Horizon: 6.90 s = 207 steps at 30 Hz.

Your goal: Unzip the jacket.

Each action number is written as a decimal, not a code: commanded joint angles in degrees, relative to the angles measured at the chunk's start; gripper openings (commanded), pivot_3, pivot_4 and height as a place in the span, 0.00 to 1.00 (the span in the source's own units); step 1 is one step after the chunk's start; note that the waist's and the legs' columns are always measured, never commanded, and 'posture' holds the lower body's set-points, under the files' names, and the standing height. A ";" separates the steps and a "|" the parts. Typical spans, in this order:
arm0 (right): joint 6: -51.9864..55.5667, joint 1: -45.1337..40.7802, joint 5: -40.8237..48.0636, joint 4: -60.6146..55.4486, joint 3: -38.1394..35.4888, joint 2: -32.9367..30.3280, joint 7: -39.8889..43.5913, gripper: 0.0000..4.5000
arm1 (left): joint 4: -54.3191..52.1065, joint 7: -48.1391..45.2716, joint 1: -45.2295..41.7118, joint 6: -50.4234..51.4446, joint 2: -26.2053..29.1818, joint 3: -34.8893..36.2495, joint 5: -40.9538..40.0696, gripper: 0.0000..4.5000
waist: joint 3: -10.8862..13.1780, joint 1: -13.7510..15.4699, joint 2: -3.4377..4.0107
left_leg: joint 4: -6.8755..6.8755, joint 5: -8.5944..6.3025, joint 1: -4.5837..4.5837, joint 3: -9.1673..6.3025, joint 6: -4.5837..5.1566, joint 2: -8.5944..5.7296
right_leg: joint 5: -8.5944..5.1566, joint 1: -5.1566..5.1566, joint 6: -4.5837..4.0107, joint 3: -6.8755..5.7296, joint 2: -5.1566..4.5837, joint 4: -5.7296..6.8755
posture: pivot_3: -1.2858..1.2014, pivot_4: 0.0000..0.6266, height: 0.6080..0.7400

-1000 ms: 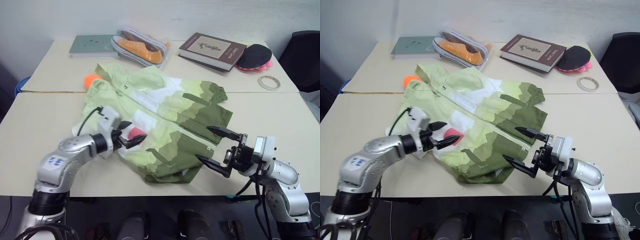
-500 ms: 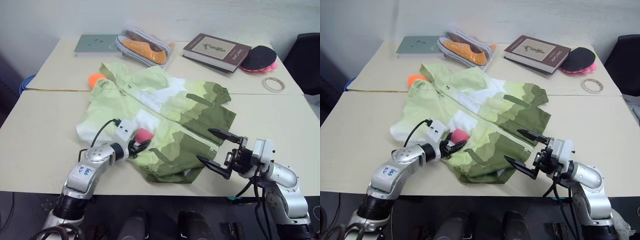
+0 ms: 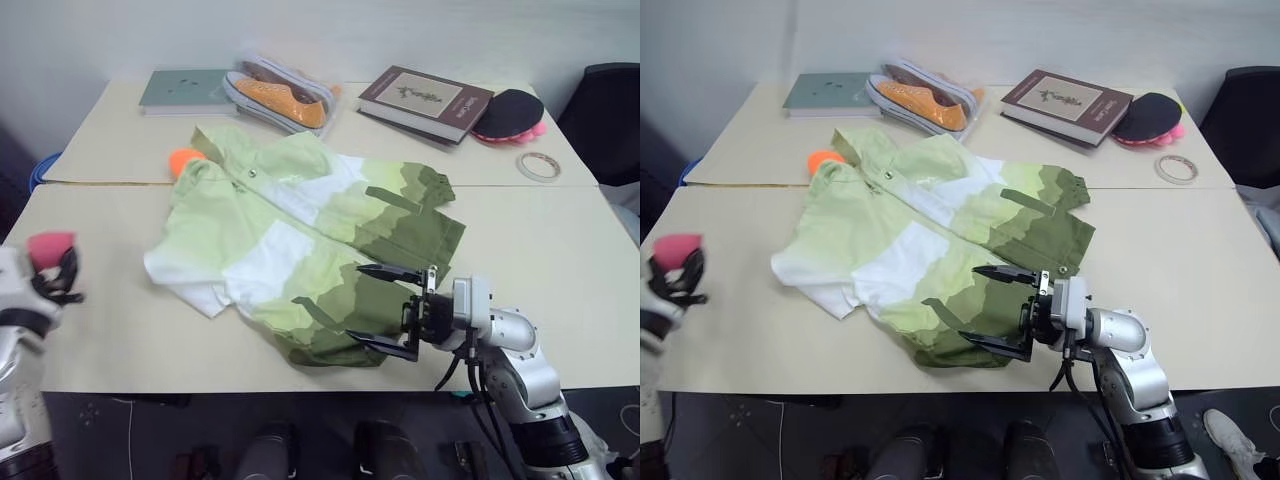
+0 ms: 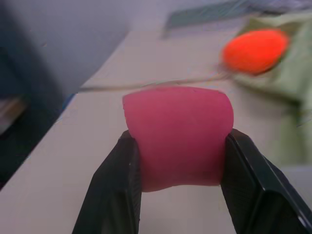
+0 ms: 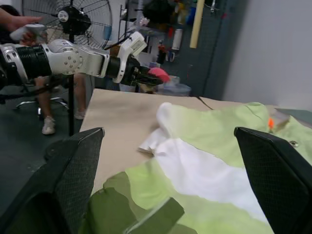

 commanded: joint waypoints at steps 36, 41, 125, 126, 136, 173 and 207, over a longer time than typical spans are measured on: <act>28.73 -18.78 -12.16 24.95 -9.62 -15.02 -21.91 1.00 | 29.99 -48.23 -21.72 -43.88 19.16 -40.52 19.15 0.99 | -0.08 -0.51 -0.12 | -0.13 -0.08 -0.14 0.37 0.11 -0.10 | 0.00 -0.28 -0.07 -0.73 -0.10 0.04 | 0.52 0.24 1.00; 33.50 -21.26 -14.25 31.12 -8.34 -15.16 -22.86 1.00 | 35.37 -47.73 -24.69 -46.85 18.03 -43.81 21.42 0.90 | -0.09 -0.48 -0.10 | -0.02 0.01 0.00 0.42 0.16 -0.08 | 0.01 -0.14 -0.04 -0.71 -0.12 0.17 | 0.52 0.24 1.00; 7.05 12.97 4.02 -4.89 -22.99 -15.07 -7.40 1.00 | 4.13 -51.84 -38.45 12.04 5.65 -39.96 -14.93 0.00 | 0.00 1.16 0.48 | 0.14 0.02 -0.08 0.22 0.13 -0.12 | 0.11 0.01 0.05 -0.32 0.10 0.01 | 0.52 0.24 1.00; 7.13 13.19 3.81 -5.07 -22.59 -14.93 -7.58 1.00 | 5.33 -51.99 -40.17 10.79 3.12 -42.53 -13.41 0.00 | 0.00 1.17 0.48 | 0.14 0.03 -0.07 0.25 0.14 -0.12 | 0.11 0.02 0.06 -0.40 0.12 0.00 | 0.52 0.24 1.00; 14.12 11.02 3.78 -7.99 -17.79 -15.61 -10.27 1.00 | 17.27 -50.06 -44.12 -6.06 -10.85 -57.80 4.44 0.35 | 0.02 0.92 0.42 | 0.13 0.07 -0.08 0.38 0.17 -0.06 | 0.13 -0.08 0.09 -0.48 0.23 0.01 | 0.52 0.24 1.00; 44.47 -11.27 -15.46 -0.24 -1.71 -17.14 -18.16 0.49 | 58.63 -45.97 -53.14 -31.95 -11.60 -53.61 20.89 0.92 | 0.02 1.06 0.36 | 0.76 0.01 -0.50 0.07 0.30 -0.11 | 0.14 -0.12 0.11 -0.98 0.10 0.15 | 0.52 0.24 1.00; 13.33 -5.30 -11.37 50.76 -33.82 -34.85 -19.31 0.53 | 40.92 -44.64 -41.66 -19.71 -6.04 -44.30 12.60 1.00 | -0.97 -1.71 0.79 | -0.25 -0.07 0.88 0.44 -0.08 0.24 | 0.14 0.83 0.11 -0.11 0.01 -0.45 | 0.52 0.24 1.00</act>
